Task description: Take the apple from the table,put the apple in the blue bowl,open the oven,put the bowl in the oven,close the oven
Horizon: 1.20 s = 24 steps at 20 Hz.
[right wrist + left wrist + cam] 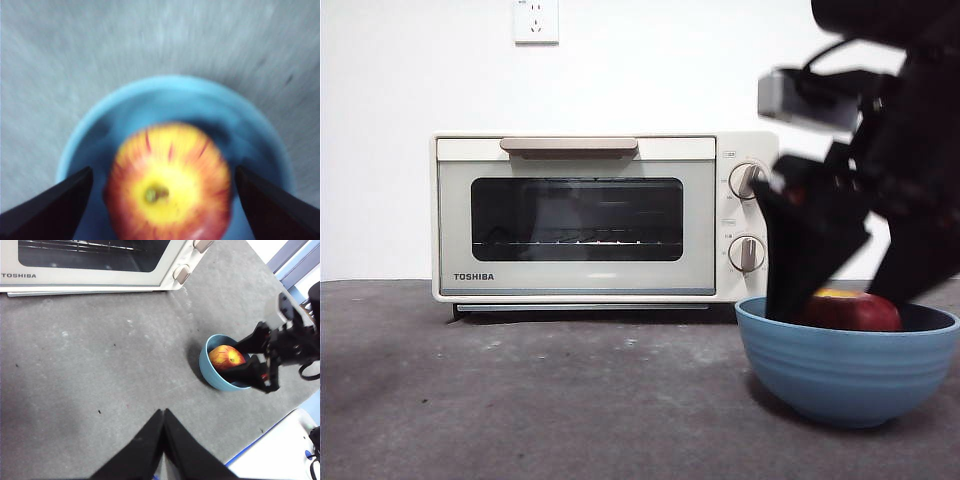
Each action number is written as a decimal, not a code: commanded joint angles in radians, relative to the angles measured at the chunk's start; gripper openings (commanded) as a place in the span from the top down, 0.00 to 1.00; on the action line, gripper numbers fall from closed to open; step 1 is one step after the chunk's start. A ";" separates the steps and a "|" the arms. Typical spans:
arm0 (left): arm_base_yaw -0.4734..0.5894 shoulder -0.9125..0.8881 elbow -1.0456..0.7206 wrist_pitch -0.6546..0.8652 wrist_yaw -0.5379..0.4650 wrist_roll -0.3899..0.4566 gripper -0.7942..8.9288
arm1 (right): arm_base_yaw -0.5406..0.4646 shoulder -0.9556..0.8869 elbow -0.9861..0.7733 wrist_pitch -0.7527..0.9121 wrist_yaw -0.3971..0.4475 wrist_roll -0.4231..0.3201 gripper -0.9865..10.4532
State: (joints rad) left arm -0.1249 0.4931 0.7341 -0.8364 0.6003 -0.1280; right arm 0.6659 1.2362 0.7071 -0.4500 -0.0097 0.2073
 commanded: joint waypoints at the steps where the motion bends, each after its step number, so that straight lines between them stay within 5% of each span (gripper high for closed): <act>1: -0.002 0.027 0.023 0.032 0.002 0.006 0.91 | 0.008 -0.034 0.105 -0.053 0.035 -0.036 0.52; 10: -0.015 0.271 0.071 0.336 -0.004 -0.048 0.91 | -0.104 -0.139 0.253 -0.410 0.291 -0.061 0.52; 16: -0.079 0.566 0.242 0.500 -0.091 -0.040 0.91 | -0.227 -0.146 0.156 -0.415 0.182 -0.061 0.52; 24: -0.173 0.923 0.522 0.539 -0.184 0.018 0.91 | -0.327 -0.146 0.115 -0.385 0.058 -0.057 0.52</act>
State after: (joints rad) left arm -0.2932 1.3964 1.2358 -0.3069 0.4168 -0.1341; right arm 0.3374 1.0809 0.8154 -0.8394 0.0517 0.1539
